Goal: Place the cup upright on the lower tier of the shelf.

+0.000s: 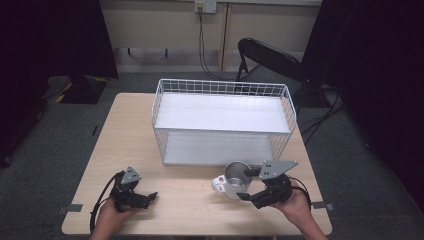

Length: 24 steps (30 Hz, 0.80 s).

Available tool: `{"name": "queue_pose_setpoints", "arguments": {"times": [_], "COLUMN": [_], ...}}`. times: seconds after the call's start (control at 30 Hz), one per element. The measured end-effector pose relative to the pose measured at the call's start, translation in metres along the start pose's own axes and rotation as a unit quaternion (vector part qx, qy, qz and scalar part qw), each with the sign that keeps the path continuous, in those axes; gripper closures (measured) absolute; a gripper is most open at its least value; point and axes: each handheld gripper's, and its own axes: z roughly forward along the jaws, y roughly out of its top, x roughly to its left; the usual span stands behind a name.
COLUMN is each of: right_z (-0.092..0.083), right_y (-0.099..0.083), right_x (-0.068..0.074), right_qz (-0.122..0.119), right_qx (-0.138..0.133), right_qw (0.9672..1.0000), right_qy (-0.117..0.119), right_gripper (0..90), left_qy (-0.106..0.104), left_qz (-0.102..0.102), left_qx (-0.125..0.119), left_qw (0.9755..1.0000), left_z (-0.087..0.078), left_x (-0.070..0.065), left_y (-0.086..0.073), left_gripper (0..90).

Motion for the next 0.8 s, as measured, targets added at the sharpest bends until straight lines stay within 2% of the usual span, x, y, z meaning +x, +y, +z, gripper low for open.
{"name": "queue_pose_setpoints", "arguments": {"times": [0.3, 0.37, 0.5, 0.57, 0.8], "right_z": [0.015, 0.021, 0.026, 0.029, 0.034], "right_y": [-0.001, -0.001, -0.001, -0.002, -0.004], "right_x": [-0.001, 0.001, 0.001, 0.002, 0.003], "right_qz": [-0.006, -0.015, -0.02, -0.023, -0.033], "right_qx": [0.033, 0.051, 0.063, 0.077, 0.081], "right_qw": [0.9994, 0.9986, 0.9978, 0.9967, 0.9961], "right_qy": [0.004, -0.001, -0.002, -0.013, -0.012], "right_gripper": [30.4, 34.8, 39.1, 41.4, 46.3], "left_qy": [0.0, 0.0, 0.0, 0.0, 0.0], "left_qz": [0.0, 0.0, 0.0, 0.0, 0.0], "left_qx": [0.0, 0.0, 0.0, 0.0, 0.0], "left_qw": [1.0, 1.0, 1.0, 1.0, 1.0], "left_z": [0.0, 0.0, 0.0, 0.0, 0.0], "left_x": [0.0, 0.0, 0.0, 0.0, 0.0], "left_y": [0.0, 0.0, 0.0, 0.0, 0.0], "left_gripper": [0.0, 0.0, 0.0, 0.0, 0.0]}}
